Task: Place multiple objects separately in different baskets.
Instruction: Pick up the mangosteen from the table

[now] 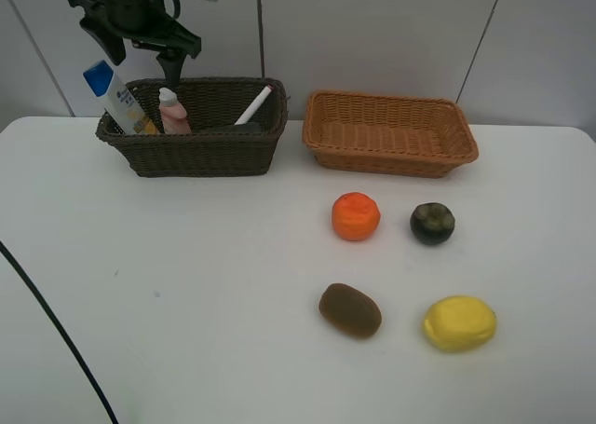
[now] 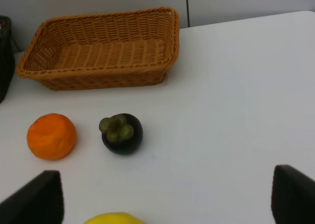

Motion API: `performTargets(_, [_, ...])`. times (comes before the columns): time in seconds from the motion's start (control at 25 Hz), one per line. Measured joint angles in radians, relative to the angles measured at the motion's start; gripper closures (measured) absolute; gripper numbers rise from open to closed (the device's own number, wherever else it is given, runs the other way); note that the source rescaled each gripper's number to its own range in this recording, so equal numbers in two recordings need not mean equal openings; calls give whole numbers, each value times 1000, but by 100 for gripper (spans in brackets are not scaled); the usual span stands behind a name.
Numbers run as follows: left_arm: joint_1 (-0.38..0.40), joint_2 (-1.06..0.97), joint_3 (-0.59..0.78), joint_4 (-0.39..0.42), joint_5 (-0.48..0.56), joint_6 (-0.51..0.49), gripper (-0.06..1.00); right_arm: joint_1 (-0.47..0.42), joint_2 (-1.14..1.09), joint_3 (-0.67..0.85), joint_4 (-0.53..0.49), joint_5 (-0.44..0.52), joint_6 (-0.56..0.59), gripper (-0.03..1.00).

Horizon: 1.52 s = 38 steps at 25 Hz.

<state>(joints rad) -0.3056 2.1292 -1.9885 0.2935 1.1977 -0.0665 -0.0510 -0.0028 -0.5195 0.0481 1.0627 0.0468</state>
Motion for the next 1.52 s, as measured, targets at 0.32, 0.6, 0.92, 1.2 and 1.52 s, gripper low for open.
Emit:
performTargets(0.32, [242, -283, 402, -199, 0, -40, -6, 0, 0, 0, 0, 0, 0, -3])
performTargets(0.6, [257, -580, 766, -338, 2, -2, -6, 0, 0, 0, 0, 0, 0, -3])
performTargets(0.92, [244, -1016, 1097, -391, 2, 3, -6, 0, 0, 0, 0, 0, 0, -3])
performTargets(1.2, [244, -1446, 1253, -392, 4, 80, -6, 0, 0, 0, 0, 0, 0, -3])
performTargets(1.52, [244, -1880, 1355, -404, -41, 185, -6, 0, 0, 0, 0, 0, 0, -3])
